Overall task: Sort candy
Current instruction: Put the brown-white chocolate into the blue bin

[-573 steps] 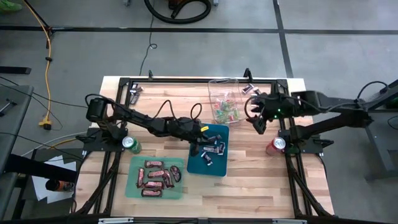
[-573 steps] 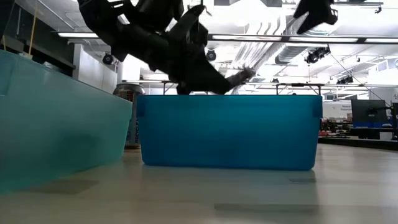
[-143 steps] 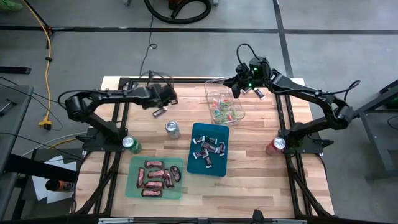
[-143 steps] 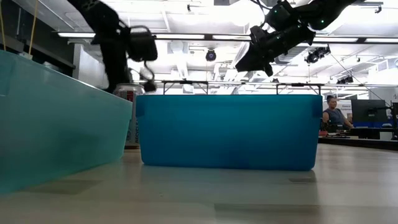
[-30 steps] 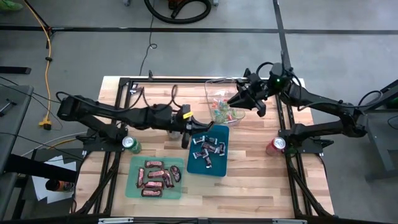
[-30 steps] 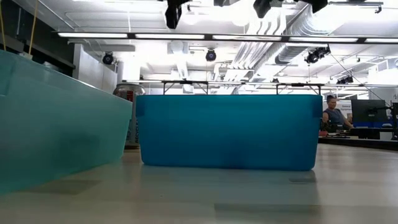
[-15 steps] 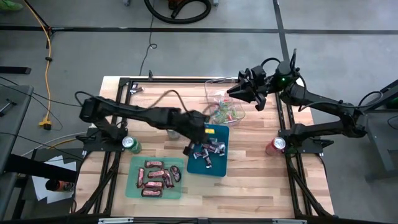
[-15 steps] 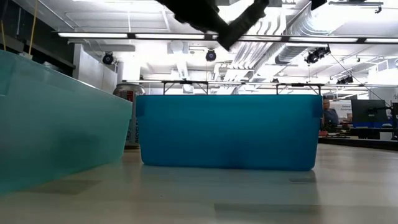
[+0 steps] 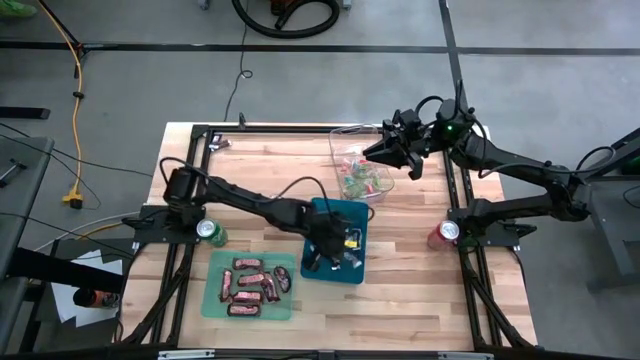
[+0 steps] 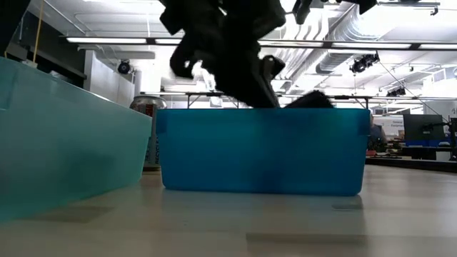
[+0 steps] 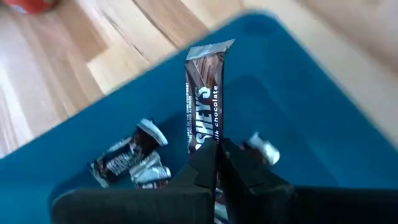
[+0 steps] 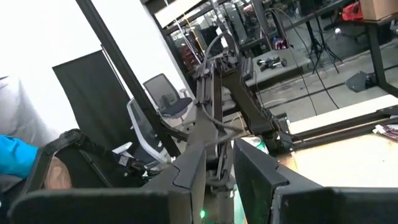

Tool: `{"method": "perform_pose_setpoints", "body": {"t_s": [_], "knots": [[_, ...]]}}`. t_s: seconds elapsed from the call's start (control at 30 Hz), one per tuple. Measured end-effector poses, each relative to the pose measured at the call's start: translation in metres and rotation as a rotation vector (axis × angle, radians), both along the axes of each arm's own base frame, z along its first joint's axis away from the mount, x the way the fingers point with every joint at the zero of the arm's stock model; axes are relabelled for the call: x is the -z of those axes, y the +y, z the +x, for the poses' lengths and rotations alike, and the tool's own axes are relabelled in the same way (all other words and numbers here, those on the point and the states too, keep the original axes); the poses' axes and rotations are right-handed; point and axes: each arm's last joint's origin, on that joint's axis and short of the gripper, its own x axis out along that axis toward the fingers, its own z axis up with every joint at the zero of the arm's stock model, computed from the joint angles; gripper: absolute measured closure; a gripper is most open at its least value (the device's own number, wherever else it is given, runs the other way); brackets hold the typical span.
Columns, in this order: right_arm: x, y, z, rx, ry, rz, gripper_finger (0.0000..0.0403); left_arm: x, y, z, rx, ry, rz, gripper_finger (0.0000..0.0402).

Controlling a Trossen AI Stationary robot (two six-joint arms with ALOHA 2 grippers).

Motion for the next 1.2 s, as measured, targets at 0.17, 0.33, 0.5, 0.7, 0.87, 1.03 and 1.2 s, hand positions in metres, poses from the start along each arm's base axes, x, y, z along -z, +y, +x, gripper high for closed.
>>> {"method": "perform_pose_setpoints", "body": {"t_s": [0.17, 0.33, 0.5, 0.7, 0.87, 1.03, 1.2], "knots": [[0.0, 0.0, 0.0, 0.006, 0.0, 0.002, 0.0327, 0.025, -0.002, 0.005, 0.061, 0.018, 0.107, 0.0401], [0.0, 0.0, 0.0, 0.013, 0.005, 0.006, 0.0327, 0.04, 0.001, 0.014, 0.028, -0.033, 0.218, 0.0401], [0.001, -0.001, 0.0, 0.022, 0.01, 0.015, 0.0327, 0.05, 0.011, 0.014, -0.006, 0.017, 0.249, 0.0401], [0.002, -0.001, 0.0, 0.023, 0.015, 0.011, 0.0327, 0.046, 0.018, 0.012, -0.076, 0.053, 0.216, 0.0401], [0.002, -0.001, 0.0, 0.023, 0.015, 0.004, 0.0327, 0.042, 0.016, 0.014, -0.122, 0.042, 0.175, 0.04], [0.002, -0.001, 0.0, 0.024, 0.015, 0.002, 0.0327, 0.036, 0.017, 0.012, -0.138, 0.051, 0.157, 0.0373], [0.002, -0.001, 0.0, 0.024, 0.016, 0.001, 0.0327, 0.025, 0.017, 0.007, -0.167, 0.076, 0.101, 0.0317]]}}
